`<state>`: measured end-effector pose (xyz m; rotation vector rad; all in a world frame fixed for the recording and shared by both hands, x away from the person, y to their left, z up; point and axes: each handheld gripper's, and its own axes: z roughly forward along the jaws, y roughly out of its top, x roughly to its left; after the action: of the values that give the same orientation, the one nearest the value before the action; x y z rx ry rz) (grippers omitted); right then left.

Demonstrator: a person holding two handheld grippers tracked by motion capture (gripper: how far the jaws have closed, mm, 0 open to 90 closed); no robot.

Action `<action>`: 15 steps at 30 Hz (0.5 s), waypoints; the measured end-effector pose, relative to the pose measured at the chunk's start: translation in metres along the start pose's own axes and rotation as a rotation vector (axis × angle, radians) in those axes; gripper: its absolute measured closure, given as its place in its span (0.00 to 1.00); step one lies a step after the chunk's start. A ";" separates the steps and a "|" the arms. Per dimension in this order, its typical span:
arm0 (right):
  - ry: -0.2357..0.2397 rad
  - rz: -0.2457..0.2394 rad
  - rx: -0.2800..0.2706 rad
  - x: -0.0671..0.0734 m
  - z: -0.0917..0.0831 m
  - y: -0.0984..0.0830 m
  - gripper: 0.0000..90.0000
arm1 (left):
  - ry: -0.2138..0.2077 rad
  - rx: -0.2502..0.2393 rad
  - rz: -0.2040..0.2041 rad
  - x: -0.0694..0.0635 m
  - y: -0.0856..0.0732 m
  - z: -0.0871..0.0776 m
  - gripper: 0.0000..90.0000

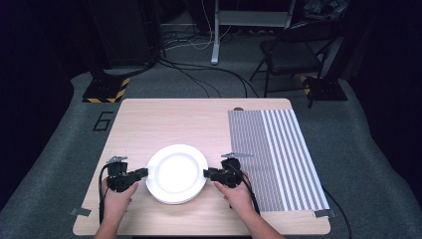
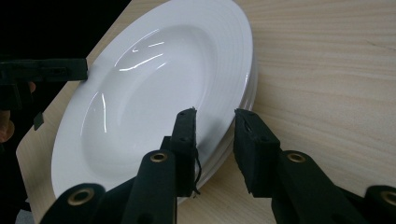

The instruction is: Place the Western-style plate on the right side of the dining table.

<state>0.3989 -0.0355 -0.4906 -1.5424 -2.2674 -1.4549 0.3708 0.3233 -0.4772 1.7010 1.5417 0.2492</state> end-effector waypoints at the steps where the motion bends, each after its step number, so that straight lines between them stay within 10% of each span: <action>1: 0.001 0.002 -0.002 -0.001 0.000 0.000 0.77 | 0.000 0.000 0.001 0.000 0.000 0.000 0.88; 15: 0.059 0.110 0.019 -0.006 0.003 0.000 0.75 | -0.005 -0.008 0.020 0.002 -0.001 0.002 0.88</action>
<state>0.4028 -0.0380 -0.4954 -1.5698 -2.1220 -1.4268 0.3714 0.3240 -0.4794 1.7106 1.5189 0.2612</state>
